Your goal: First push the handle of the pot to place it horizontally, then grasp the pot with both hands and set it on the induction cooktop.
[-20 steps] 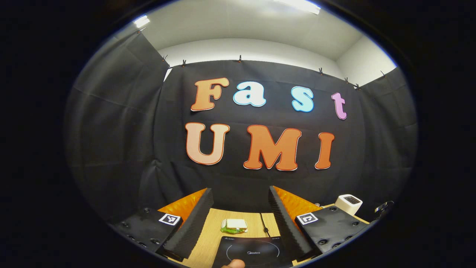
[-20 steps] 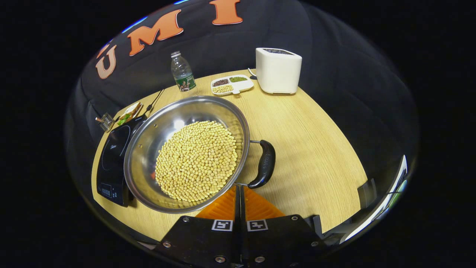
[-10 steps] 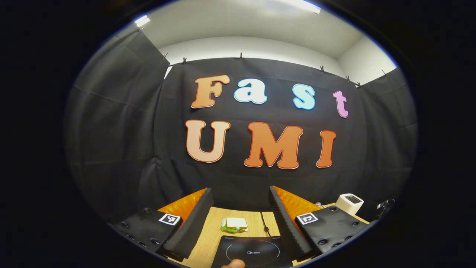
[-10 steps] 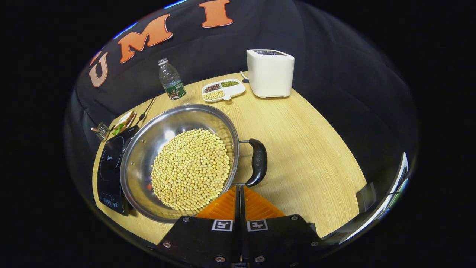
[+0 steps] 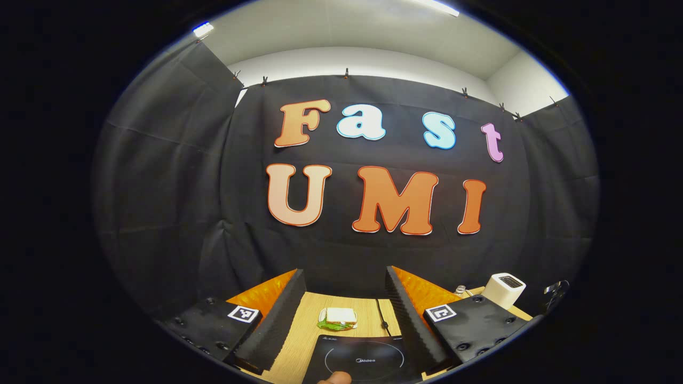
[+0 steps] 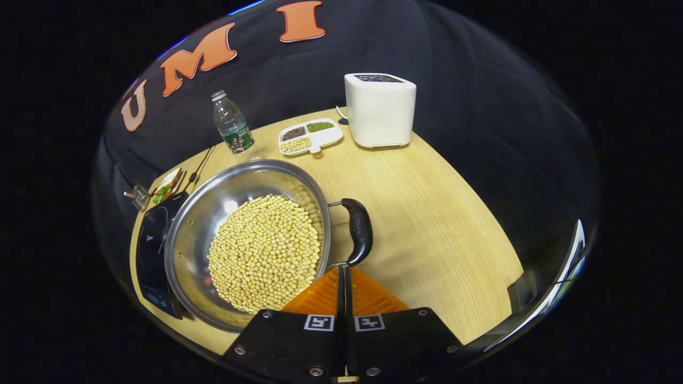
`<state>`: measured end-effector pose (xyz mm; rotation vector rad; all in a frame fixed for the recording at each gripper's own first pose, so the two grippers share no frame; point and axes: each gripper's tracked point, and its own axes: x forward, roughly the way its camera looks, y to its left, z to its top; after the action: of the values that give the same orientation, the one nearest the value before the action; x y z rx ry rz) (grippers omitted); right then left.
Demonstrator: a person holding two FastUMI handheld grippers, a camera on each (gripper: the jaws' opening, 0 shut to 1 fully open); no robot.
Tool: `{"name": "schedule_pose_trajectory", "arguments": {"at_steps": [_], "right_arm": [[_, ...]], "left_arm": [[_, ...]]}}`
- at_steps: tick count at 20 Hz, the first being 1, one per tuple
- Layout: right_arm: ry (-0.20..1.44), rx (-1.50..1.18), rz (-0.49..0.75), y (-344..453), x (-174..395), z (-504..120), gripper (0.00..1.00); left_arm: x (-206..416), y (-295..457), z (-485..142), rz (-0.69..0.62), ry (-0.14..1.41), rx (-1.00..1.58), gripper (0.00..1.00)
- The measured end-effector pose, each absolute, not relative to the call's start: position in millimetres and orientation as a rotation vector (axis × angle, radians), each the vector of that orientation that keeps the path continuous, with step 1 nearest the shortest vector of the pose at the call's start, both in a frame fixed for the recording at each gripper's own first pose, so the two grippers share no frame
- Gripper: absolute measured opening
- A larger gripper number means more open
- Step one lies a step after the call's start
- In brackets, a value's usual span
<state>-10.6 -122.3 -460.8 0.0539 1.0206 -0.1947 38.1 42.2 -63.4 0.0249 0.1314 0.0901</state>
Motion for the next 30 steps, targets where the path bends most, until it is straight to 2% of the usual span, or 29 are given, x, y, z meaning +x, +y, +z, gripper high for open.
{"name": "schedule_pose_trajectory", "arguments": {"at_steps": [8,16,30], "right_arm": [[1.016,0.076,-0.204,-127.5,8.2,-462.2,0.00],[1.014,0.110,-0.203,-133.7,27.3,-469.4,0.00],[0.987,0.086,-0.163,-144.7,44.2,-473.5,0.00]], "left_arm": [[48.9,36.6,-78.6,0.094,0.130,0.050,0.98],[58.0,20.0,-122.7,0.091,0.148,0.094,0.99],[24.4,-70.6,-294.4,0.022,0.342,0.019,0.98]]}}
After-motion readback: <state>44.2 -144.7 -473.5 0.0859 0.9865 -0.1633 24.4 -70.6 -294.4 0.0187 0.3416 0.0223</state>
